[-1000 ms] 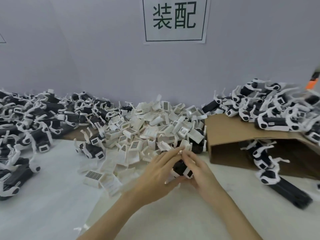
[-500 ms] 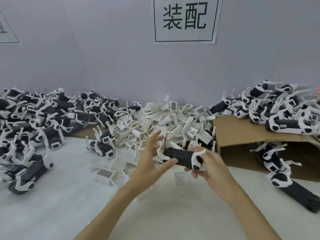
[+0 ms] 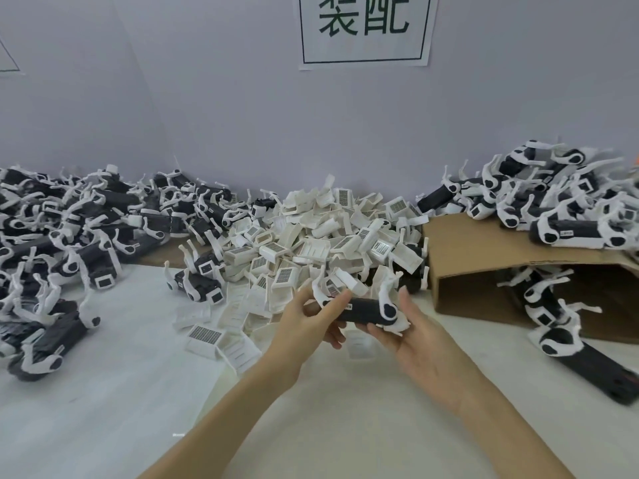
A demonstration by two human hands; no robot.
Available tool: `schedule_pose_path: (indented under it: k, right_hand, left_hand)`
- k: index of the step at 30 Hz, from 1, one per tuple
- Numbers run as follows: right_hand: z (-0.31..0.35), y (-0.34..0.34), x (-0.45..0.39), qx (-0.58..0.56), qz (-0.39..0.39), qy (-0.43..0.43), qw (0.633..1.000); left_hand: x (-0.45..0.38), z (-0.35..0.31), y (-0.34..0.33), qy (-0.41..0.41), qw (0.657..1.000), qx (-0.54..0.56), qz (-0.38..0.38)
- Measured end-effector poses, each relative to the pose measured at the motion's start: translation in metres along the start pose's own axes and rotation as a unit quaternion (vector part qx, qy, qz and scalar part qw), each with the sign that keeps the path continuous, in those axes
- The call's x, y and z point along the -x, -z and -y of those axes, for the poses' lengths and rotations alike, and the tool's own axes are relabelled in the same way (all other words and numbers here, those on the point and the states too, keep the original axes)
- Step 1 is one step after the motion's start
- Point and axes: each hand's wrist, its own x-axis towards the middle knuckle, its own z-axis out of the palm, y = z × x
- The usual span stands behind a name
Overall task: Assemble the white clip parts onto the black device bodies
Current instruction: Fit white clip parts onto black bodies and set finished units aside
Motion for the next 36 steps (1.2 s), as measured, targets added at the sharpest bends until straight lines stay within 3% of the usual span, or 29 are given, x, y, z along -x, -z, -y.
schedule_pose_path:
  k: [3, 6, 10, 12, 17, 20, 23, 26, 30, 36]
  right_hand:
    - [-0.004, 0.003, 0.000, 0.140, -0.003, 0.067, 0.988]
    - [-0.001, 0.006, 0.004, 0.262, -0.004, 0.111, 0.959]
    - [0.004, 0.009, 0.009, 0.272, 0.022, 0.121, 0.954]
    - [0.007, 0.011, 0.010, 0.308, 0.028, 0.120, 0.943]
    - [0.008, 0.008, 0.014, 0.360, 0.057, 0.136, 0.921]
    - [0.003, 0.003, 0.015, 0.377, 0.065, 0.141, 0.913]
    - [-0.004, 0.004, 0.010, 0.273, 0.043, 0.099, 0.956]
    - [-0.009, 0.000, 0.007, 0.053, 0.040, -0.007, 0.998]
    - [-0.014, -0.001, 0.003, 0.141, 0.005, 0.053, 0.989]
    - [-0.008, 0.003, 0.007, 0.206, -0.048, 0.134, 0.968]
  left_hand:
    - [-0.003, -0.002, 0.006, 0.000, 0.999, 0.023, 0.034]
    - [-0.004, -0.007, 0.021, -0.011, 0.993, 0.016, 0.115]
    - [-0.008, -0.016, 0.036, 0.035, 0.970, 0.109, 0.215]
    - [-0.008, -0.022, 0.037, 0.074, 0.956, 0.165, 0.231]
    - [-0.005, -0.022, 0.026, 0.127, 0.982, 0.103, 0.099]
    - [-0.005, -0.018, 0.020, 0.138, 0.982, 0.126, 0.038]
    - [-0.007, -0.016, 0.020, 0.054, 0.990, 0.133, -0.011]
    - [-0.003, -0.009, 0.016, -0.085, 0.996, 0.023, -0.017]
    - [0.002, -0.004, 0.017, -0.185, 0.981, -0.039, 0.034]
    - [0.003, -0.007, 0.013, -0.132, 0.984, -0.112, 0.044]
